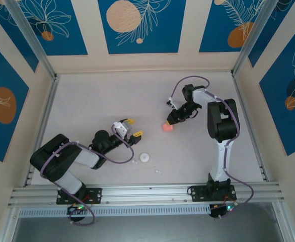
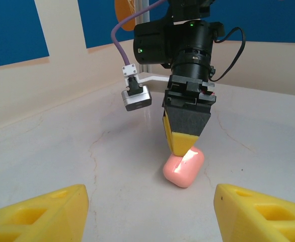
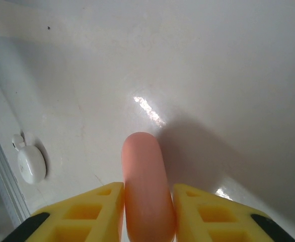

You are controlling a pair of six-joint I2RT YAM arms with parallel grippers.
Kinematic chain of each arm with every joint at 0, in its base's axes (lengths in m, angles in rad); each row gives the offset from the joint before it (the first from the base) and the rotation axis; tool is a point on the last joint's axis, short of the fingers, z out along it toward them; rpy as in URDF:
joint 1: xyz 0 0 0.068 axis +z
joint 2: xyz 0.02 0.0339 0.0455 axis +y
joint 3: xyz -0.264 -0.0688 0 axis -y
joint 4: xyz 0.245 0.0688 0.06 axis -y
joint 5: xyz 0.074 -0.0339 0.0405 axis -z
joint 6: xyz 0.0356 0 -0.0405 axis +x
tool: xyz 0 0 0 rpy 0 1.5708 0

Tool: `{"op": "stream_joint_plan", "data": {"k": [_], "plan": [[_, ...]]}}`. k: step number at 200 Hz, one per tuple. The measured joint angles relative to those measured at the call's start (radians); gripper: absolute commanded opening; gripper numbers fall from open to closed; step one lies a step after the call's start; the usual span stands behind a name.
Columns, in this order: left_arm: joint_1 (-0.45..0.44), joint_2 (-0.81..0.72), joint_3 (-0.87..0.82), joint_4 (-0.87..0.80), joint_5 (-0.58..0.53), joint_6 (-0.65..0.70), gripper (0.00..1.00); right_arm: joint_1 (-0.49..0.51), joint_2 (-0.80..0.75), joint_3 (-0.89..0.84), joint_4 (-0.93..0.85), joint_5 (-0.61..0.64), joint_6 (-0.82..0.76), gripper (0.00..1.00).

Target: Insert wireless bluetooth earbuds into charging case

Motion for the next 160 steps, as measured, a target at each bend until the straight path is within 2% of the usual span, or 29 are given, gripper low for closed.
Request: {"op": "stream_joint_plan", "data": {"k": [119,160], "plan": [[0.0,0.013,-0.043,0.001,-0.069,-0.061,0.66,0.024,0.022,0.034,0.052,0.136,0.104,0.47],[0.0,-0.032,-0.06,-0.02,-0.106,-0.086,0.66,0.036,0.012,0.033,0.06,0.175,0.143,0.52]]}}
